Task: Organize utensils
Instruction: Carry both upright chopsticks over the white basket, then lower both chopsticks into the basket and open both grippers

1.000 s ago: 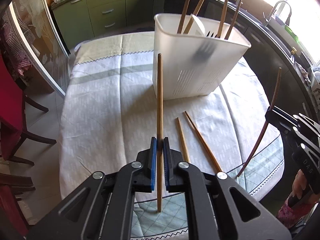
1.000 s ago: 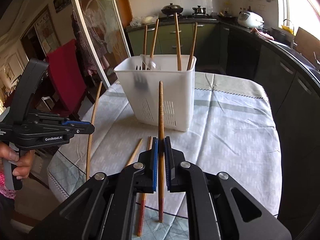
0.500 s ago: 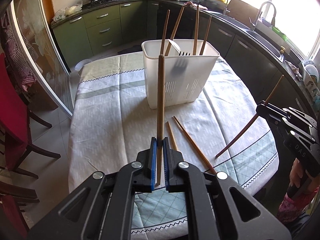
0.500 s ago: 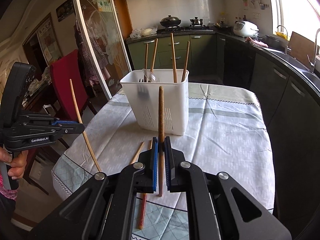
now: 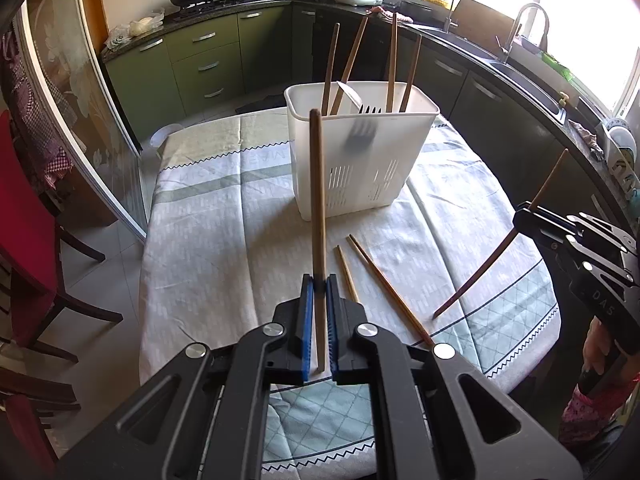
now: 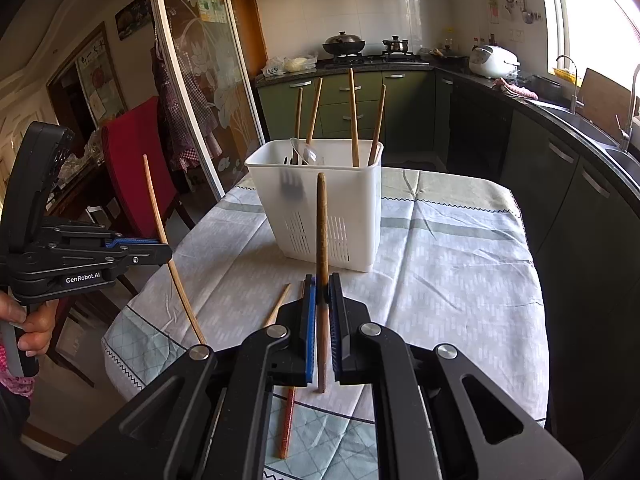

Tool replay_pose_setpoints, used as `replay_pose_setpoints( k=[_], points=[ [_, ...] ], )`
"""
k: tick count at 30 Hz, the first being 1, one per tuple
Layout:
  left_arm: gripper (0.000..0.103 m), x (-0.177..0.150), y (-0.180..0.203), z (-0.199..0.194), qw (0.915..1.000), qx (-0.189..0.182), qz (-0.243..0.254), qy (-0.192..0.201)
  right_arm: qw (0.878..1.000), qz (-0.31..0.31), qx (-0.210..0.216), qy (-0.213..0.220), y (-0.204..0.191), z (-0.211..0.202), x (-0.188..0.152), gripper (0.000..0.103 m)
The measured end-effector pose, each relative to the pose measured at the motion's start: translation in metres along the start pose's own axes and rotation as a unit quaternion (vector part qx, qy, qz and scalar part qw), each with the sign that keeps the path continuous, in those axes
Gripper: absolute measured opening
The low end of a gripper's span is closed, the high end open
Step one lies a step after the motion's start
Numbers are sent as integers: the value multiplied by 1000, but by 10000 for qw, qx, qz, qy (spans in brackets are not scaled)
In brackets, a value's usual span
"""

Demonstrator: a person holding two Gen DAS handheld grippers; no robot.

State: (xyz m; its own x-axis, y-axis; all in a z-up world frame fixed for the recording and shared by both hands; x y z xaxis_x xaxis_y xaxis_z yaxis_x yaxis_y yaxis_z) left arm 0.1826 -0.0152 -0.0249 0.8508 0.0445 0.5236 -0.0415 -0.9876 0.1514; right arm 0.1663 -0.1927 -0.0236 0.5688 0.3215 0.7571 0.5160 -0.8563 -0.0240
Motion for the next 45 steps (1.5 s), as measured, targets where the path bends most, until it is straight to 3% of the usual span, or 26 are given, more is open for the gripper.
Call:
replay_pose_setpoints(
  k=[11, 19, 26, 32, 37, 45],
  points=[
    [6, 14, 5, -22, 9997, -150, 29, 169, 9994, 49, 231, 264, 8, -19, 24, 7],
    [6, 53, 15, -60, 9986, -383, 65, 352, 9964, -74, 404, 736, 20, -60, 72, 7],
    [6, 109, 37, -121, 9914, -379, 262, 1222, 9883, -208, -35, 1514, 32, -98, 137, 7],
    [6, 155, 45, -124, 9836, -239, 269, 1768, 9851, -182, -381, 1666, 48, -73, 182, 7],
    [6, 172, 37, -65, 9918, -156, 81, 1265, 9917, -12, -340, 1239, 63, -16, 190, 7],
    [6, 160, 23, 15, 9996, -70, -20, 259, 9987, 35, -189, 473, 65, 56, 160, 7]
  ],
)
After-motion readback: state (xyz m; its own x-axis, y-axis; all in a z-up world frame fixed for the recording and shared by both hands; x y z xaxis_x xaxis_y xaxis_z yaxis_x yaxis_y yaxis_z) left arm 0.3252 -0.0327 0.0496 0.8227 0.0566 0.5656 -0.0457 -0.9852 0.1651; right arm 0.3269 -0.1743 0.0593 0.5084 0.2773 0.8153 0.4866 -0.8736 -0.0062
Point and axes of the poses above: each gripper's, at about its wrist camera, not at the fingertips, and z roughly the way its jaws point, y to its right, x to its top, the point moved 1 cm from there along z, roughly the way its jaws point, and after that the axes turned 10 degrees about -z, right-handed, at the moved point
